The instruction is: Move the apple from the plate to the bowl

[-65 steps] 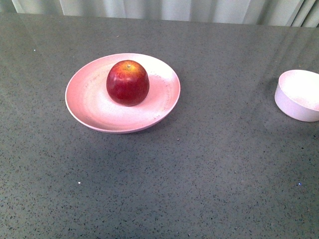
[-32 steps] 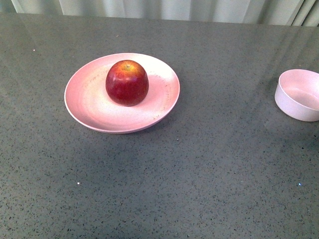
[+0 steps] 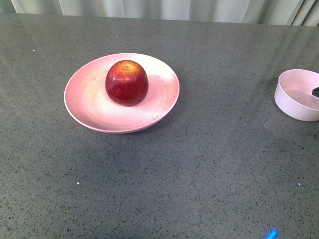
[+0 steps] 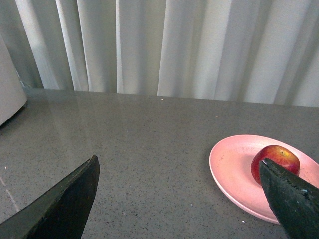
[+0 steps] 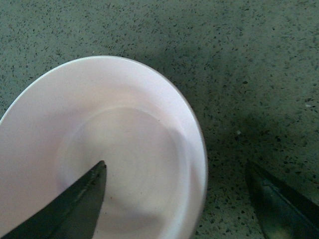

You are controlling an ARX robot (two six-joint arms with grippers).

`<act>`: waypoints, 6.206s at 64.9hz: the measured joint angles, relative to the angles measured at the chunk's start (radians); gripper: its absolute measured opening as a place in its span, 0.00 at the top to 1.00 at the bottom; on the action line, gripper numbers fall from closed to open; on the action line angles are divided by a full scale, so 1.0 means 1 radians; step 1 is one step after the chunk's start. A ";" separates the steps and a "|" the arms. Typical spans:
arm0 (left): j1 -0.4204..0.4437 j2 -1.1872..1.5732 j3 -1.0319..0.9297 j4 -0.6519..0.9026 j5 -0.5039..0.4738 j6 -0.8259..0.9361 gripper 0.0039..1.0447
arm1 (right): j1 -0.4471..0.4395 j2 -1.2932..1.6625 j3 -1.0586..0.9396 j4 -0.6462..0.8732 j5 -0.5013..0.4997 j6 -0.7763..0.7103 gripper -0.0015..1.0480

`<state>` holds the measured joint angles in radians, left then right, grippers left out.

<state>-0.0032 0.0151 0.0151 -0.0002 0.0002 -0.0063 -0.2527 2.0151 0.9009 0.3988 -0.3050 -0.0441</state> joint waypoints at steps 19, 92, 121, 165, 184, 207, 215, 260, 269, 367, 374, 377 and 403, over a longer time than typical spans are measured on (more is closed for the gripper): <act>0.000 0.000 0.000 0.000 0.000 0.000 0.08 | 0.017 0.013 0.027 -0.033 0.021 0.053 0.75; 0.000 0.000 0.000 0.000 0.000 0.000 0.08 | 0.370 0.064 0.128 -0.086 0.085 0.138 0.97; 0.000 0.000 0.000 0.000 0.000 0.000 0.08 | 0.314 -0.135 -0.011 0.054 0.034 0.129 0.26; 0.000 0.000 0.000 0.000 0.000 0.000 0.08 | 0.252 -0.579 -0.644 0.759 0.304 0.052 0.84; 0.000 0.000 0.000 0.000 0.000 0.000 0.08 | 0.252 -0.797 -0.767 0.668 0.305 0.047 0.98; 0.000 0.000 0.000 0.000 0.000 0.000 0.08 | 0.252 -1.091 -0.858 0.466 0.305 0.047 0.98; 0.000 0.000 0.000 0.000 0.000 0.000 0.08 | 0.252 -1.187 -0.874 0.387 0.305 0.047 0.98; 0.000 0.000 0.000 0.000 0.000 0.000 0.08 | 0.252 -1.632 -0.878 -0.017 0.305 0.047 0.98; 0.000 0.000 0.000 0.000 0.000 0.000 0.08 | 0.252 -1.691 -0.878 -0.074 0.305 0.047 0.98; 0.027 0.041 0.031 -0.089 0.113 -0.020 0.08 | 0.252 -2.009 -0.878 -0.397 0.306 0.047 0.09; -0.022 0.325 0.128 -0.118 0.259 -0.077 0.08 | 0.252 -2.010 -0.878 -0.397 0.305 0.047 0.09; -0.064 0.429 0.150 -0.040 0.246 -0.090 0.08 | 0.252 -2.010 -0.878 -0.397 0.305 0.047 0.09; -0.340 1.363 0.453 0.574 0.060 -0.143 0.08 | 0.252 -2.010 -0.878 -0.397 0.305 0.047 0.09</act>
<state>-0.3431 1.3781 0.4679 0.5739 0.0605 -0.1497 -0.0006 0.0055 0.0231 0.0013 0.0002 0.0029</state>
